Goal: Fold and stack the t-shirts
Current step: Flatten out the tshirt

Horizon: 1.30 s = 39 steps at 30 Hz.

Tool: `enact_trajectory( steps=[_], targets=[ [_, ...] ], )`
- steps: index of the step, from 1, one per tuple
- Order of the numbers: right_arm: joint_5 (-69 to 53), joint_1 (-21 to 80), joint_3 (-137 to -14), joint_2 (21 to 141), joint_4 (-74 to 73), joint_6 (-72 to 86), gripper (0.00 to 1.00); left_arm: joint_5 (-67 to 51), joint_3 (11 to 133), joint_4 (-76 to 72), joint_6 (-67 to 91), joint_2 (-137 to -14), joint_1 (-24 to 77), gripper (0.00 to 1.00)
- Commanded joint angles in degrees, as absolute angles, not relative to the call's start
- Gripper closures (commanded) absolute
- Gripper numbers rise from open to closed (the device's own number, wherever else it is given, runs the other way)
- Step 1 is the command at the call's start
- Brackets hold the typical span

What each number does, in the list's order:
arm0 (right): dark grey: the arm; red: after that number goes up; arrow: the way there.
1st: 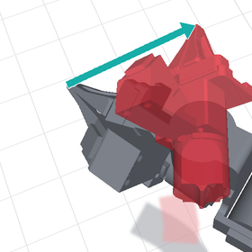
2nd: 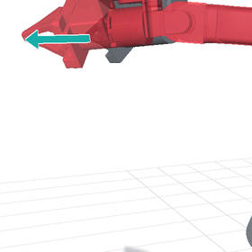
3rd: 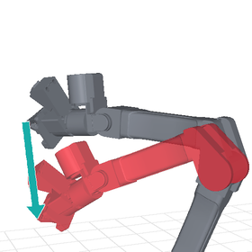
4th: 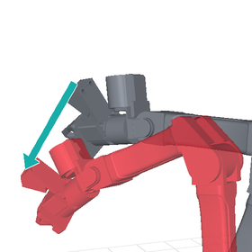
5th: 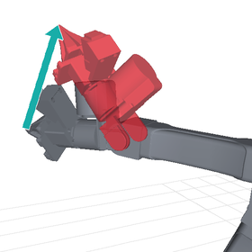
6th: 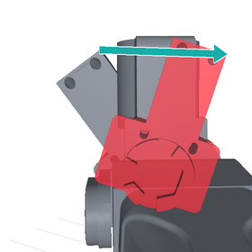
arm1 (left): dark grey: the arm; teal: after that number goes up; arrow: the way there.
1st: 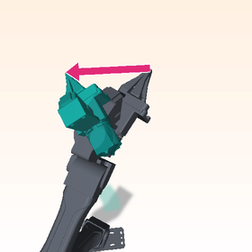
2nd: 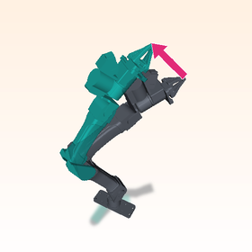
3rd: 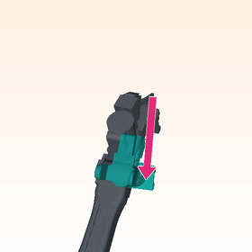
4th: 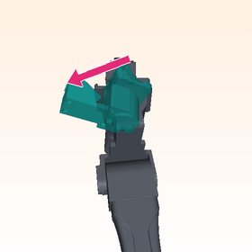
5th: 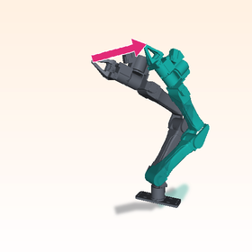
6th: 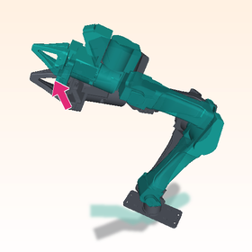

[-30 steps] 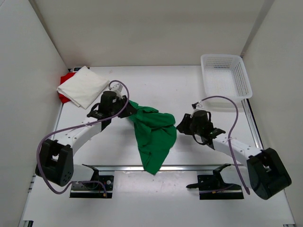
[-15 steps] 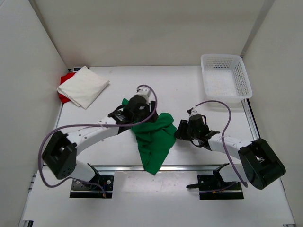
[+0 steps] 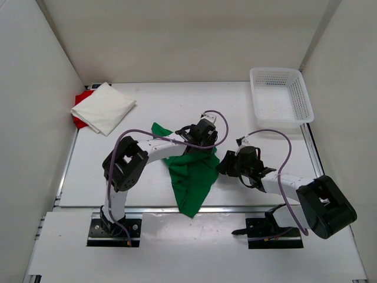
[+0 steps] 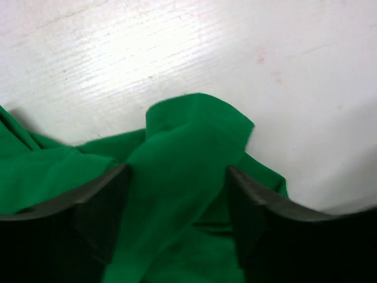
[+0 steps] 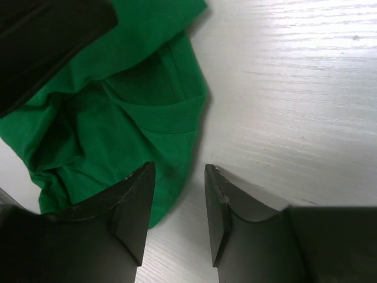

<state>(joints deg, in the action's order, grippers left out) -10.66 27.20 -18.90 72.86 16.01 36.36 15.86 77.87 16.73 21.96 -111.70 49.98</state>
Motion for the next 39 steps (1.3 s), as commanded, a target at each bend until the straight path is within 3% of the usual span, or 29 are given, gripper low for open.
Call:
enact_trajectory(
  steps=[1,4,10,22,30,35,37,39],
  targets=[
    [-11.5,27.2,-17.5,75.1,17.4,37.4,0.62,18.8,81.6,19.0,19.7,-112.3,49.0,0.28],
    [-12.4,27.1,-17.1,76.5,19.7,37.7,0.69,18.8,80.9,18.2,19.8,-112.2,47.8,0.62],
    [-13.1,27.4,-20.5,79.8,20.5,38.3,1.00,19.2,77.0,17.1,20.8,-107.7,46.1,1.00],
    [-9.9,22.4,-25.0,65.4,11.3,36.4,1.00,-15.3,57.9,3.9,28.8,-79.6,23.1,1.00],
    [-11.0,12.3,-35.1,70.6,8.5,36.3,0.99,-18.8,41.0,1.1,32.6,-57.4,5.4,1.00],
    [-13.5,6.0,-39.9,76.5,10.4,37.3,1.00,-10.8,28.2,4.1,37.3,-47.7,-5.3,0.93],
    [-14.8,4.9,-40.1,77.4,10.6,37.4,0.87,-9.6,26.2,6.3,38.7,-47.6,-8.3,0.92],
    [-12.3,6.1,-39.5,76.1,9.8,37.1,0.73,-12.1,24.8,5.8,39.6,-46.4,-8.7,0.72]
  ],
)
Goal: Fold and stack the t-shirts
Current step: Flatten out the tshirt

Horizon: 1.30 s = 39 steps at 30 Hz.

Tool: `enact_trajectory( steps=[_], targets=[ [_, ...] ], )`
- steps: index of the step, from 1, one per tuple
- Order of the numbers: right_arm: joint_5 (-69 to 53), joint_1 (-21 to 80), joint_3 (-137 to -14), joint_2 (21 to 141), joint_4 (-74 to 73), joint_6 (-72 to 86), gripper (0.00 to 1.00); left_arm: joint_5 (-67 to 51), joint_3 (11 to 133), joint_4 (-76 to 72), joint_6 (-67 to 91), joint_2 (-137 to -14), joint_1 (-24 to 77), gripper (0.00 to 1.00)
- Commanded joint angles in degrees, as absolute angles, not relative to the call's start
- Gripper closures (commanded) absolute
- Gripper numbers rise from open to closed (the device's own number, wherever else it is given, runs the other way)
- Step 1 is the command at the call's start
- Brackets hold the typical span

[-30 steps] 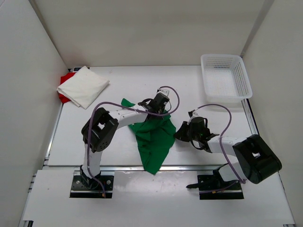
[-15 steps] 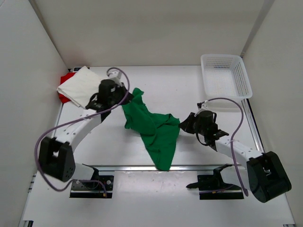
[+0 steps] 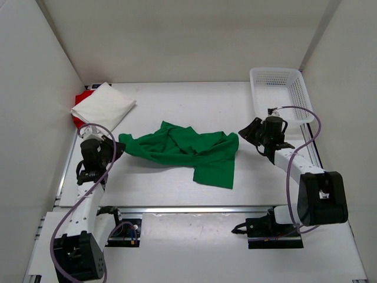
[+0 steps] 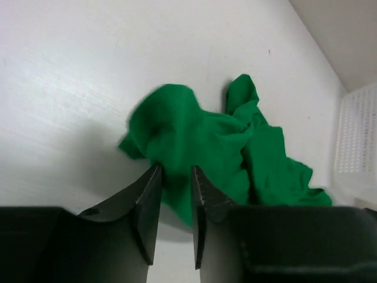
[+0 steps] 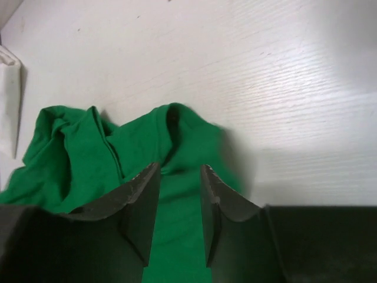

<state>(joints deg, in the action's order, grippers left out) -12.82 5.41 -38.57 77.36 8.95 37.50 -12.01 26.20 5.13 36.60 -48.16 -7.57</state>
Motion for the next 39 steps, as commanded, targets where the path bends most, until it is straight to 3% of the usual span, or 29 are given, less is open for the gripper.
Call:
enact_trajectory(
  steps=[1,4,9,12,14,22,25,26,30,39],
  targets=[
    [-11.4,6.8,-38.7,74.5,9.4,36.8,0.67,-11.5,23.4,6.1,40.3,-45.4,-8.4,0.60],
    [-8.1,10.1,-34.0,71.2,9.1,36.1,0.65,-5.9,19.4,7.8,42.3,-37.8,-4.7,0.39],
    [-7.9,14.1,-26.7,66.0,9.2,36.8,0.67,-0.8,15.3,11.4,43.6,-32.0,-4.8,0.24],
    [-6.9,17.0,-21.9,63.1,8.3,37.5,0.68,-1.5,14.7,11.6,43.2,-35.1,-5.1,0.21],
    [-6.9,18.6,-19.1,59.5,8.0,37.4,0.68,-1.2,13.8,11.0,43.8,-35.7,-4.6,0.01],
    [-7.6,20.0,-15.1,52.2,3.5,35.9,0.69,-3.9,13.0,5.3,43.9,-37.3,-7.0,0.01],
    [-9.0,20.2,-14.6,52.6,4.2,36.0,0.69,3.9,15.6,5.0,43.5,-41.3,-1.0,0.23],
    [-8.7,20.6,-15.1,52.9,4.4,36.0,0.69,6.4,16.8,5.4,43.4,-43.1,-1.0,0.36],
    [-8.2,23.1,-15.5,52.7,4.9,36.7,0.68,7.2,20.6,5.1,41.8,-50.6,0.0,0.49],
    [-8.7,25.4,-15.9,54.8,6.5,36.1,0.68,10.2,23.3,2.4,40.0,-56.1,-2.2,0.42]
  ],
)
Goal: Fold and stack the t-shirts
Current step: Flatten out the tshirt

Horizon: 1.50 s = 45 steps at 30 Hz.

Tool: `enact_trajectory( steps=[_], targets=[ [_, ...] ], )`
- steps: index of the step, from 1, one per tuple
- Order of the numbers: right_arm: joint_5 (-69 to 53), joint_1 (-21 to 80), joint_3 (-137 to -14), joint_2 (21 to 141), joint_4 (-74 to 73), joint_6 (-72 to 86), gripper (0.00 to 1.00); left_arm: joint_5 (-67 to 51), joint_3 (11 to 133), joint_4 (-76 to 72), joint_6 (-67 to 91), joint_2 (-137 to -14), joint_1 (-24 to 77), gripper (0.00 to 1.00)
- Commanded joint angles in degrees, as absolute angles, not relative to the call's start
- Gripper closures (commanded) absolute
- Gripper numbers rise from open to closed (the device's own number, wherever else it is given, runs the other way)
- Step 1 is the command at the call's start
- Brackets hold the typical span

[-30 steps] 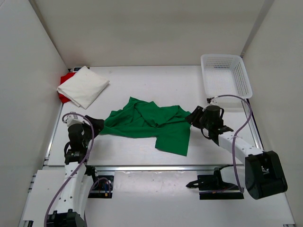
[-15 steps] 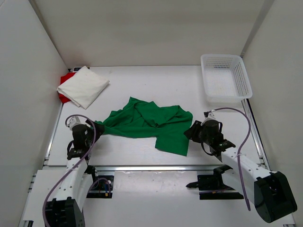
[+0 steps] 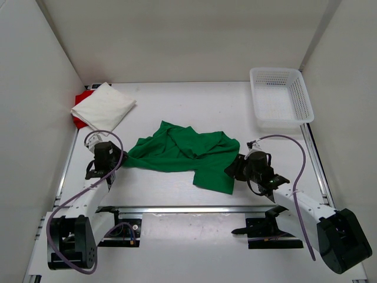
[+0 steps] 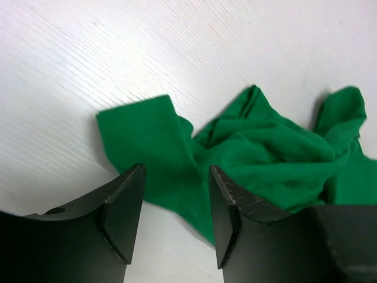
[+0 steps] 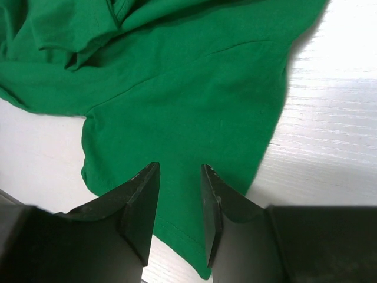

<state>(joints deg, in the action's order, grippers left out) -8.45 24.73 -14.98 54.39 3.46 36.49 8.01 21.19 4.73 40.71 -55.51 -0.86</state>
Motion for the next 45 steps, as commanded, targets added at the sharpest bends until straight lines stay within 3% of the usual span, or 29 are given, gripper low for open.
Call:
enact_trajectory(
  steps=[1,7,9,11,16,20,25,28,31,33,38,45],
  targets=[
    [-8.7,25.4,-15.9,54.8,6.3,36.6,0.68,10.6,24.0,2.5,40.0,-57.0,-2.3,0.44],
    [-9.3,25.7,-15.6,54.7,6.8,35.9,0.67,11.8,28.0,3.2,38.8,-63.7,-1.8,0.55],
    [-9.4,25.4,-15.6,54.0,6.6,35.9,0.66,12.3,29.0,3.7,38.5,-65.0,-1.1,0.54],
    [-9.2,25.2,-15.6,53.2,6.4,35.9,0.67,12.7,29.2,3.2,38.8,-65.7,-0.8,0.46],
    [-9.9,25.0,-15.8,52.6,6.3,35.4,0.66,13.7,31.3,4.1,37.7,-68.8,-0.8,0.48],
    [-9.4,25.8,-15.7,51.9,6.5,35.4,0.66,15.5,33.2,4.5,36.9,-71.4,-0.8,0.55],
    [-10.1,26.5,-15.7,51.4,6.7,36.0,0.66,15.7,33.7,5.4,36.2,-73.4,-1.0,0.75],
    [-9.8,26.5,-16.2,50.8,6.7,36.1,0.65,16.3,33.0,4.9,35.6,-73.6,-0.7,0.66],
    [-10.3,26.8,-16.4,51.1,6.8,35.8,0.65,16.6,32.8,4.7,36.6,-73.5,-0.8,0.43],
    [-10.5,27.2,-15.9,52.1,6.9,35.9,0.65,16.2,32.9,4.0,36.9,-73.4,-0.7,0.39],
    [-10.9,27.9,-15.7,52.4,7.7,36.7,0.65,16.4,34.1,4.2,36.5,-74.6,1.8,0.53],
    [-11.2,27.3,-16.1,50.9,7.5,36.3,0.64,16.7,33.4,5.4,36.5,-74.5,1.4,0.89]
  ],
)
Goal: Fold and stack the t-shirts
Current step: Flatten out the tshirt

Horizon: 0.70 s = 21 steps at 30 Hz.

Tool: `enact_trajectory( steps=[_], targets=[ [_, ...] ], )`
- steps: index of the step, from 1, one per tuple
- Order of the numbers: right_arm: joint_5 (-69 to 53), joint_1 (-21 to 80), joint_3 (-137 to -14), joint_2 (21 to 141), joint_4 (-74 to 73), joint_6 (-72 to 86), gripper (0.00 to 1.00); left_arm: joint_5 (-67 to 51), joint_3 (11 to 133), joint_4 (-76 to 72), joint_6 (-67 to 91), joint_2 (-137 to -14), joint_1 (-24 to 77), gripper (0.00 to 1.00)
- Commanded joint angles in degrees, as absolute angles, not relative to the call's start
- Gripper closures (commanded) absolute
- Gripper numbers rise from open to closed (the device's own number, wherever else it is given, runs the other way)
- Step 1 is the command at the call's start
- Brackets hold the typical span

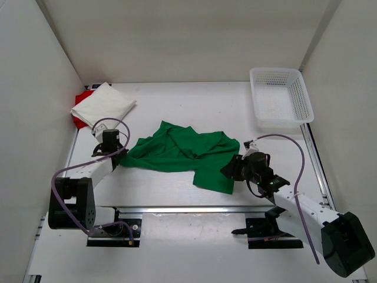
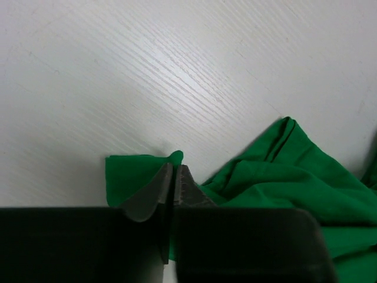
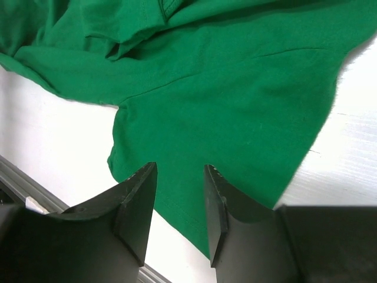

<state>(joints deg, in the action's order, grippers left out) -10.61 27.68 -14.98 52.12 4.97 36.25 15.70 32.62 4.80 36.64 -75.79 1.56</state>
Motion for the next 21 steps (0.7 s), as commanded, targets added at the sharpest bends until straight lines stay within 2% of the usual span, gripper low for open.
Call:
enact_trajectory(
  steps=[1,4,12,14,17,18,19,20,21],
  targets=[
    [-11.0,27.0,-16.4,51.1,7.6,36.7,0.65,18.4,33.2,6.0,36.6,-73.2,1.5,0.94],
    [-10.1,26.5,-16.7,52.2,7.6,36.6,0.64,20.1,31.5,8.3,37.3,-69.5,1.8,1.00],
    [-8.6,26.1,-20.2,62.7,12.9,36.7,0.66,19.6,23.4,18.0,40.9,-46.4,1.1,1.00],
    [-8.5,26.3,-21.0,64.8,12.8,36.5,0.66,18.3,19.5,21.6,43.3,-40.0,0.6,0.97],
    [-7.6,26.4,-22.0,66.8,12.0,35.7,0.66,13.5,13.3,25.6,44.7,-29.7,-1.7,0.74],
    [-8.1,25.8,-22.8,68.0,11.6,35.2,0.66,12.8,11.5,26.6,45.7,-26.1,-1.2,0.61],
    [-7.8,25.4,-23.2,67.8,11.6,35.1,0.65,13.5,11.1,26.9,47.8,-23.6,2.6,0.44],
    [-7.5,25.0,-23.6,68.4,11.4,34.9,0.64,14.3,10.8,27.3,48.9,-22.9,4.0,0.36],
    [-6.7,25.0,-24.1,68.8,11.7,34.7,0.63,16.3,10.9,28.2,50.0,-21.5,6.7,0.34]
  ],
)
